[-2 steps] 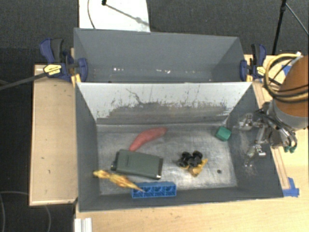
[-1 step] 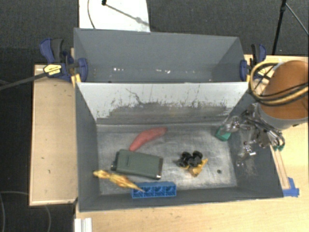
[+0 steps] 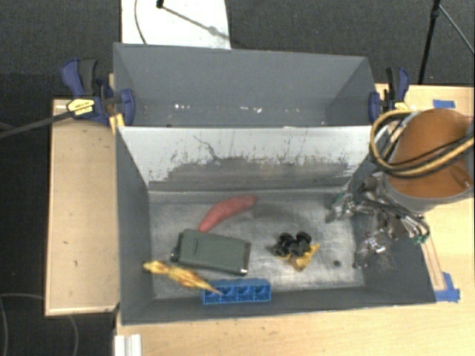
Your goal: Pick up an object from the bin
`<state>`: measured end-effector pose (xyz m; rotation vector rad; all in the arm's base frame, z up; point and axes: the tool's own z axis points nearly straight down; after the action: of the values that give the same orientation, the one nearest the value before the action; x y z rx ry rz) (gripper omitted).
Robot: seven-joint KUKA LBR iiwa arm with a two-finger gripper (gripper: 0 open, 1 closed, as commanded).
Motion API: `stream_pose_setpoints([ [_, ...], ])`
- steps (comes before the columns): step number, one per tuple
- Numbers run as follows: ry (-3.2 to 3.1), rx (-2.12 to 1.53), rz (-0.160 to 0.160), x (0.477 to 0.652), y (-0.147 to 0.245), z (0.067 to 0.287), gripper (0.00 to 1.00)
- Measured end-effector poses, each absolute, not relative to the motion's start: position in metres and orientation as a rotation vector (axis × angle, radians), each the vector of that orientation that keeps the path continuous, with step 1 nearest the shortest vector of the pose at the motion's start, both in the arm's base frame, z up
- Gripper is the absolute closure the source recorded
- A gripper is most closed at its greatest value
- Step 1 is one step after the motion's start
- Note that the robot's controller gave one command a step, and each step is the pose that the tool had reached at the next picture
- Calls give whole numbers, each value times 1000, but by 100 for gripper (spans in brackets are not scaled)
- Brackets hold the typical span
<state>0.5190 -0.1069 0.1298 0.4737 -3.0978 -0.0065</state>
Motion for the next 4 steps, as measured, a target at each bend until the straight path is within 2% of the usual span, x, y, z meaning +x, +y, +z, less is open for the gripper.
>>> stream_pose_setpoints([
  [1, -3066, 724, 5, 506, -94, 106, 0],
  [2, -3053, 742, -1, 506, -50, 79, 0],
  [3, -3067, 685, -2, 525, 12, 96, 0],
  [4, -2890, 1236, -1, 495, 10, 85, 100],
])
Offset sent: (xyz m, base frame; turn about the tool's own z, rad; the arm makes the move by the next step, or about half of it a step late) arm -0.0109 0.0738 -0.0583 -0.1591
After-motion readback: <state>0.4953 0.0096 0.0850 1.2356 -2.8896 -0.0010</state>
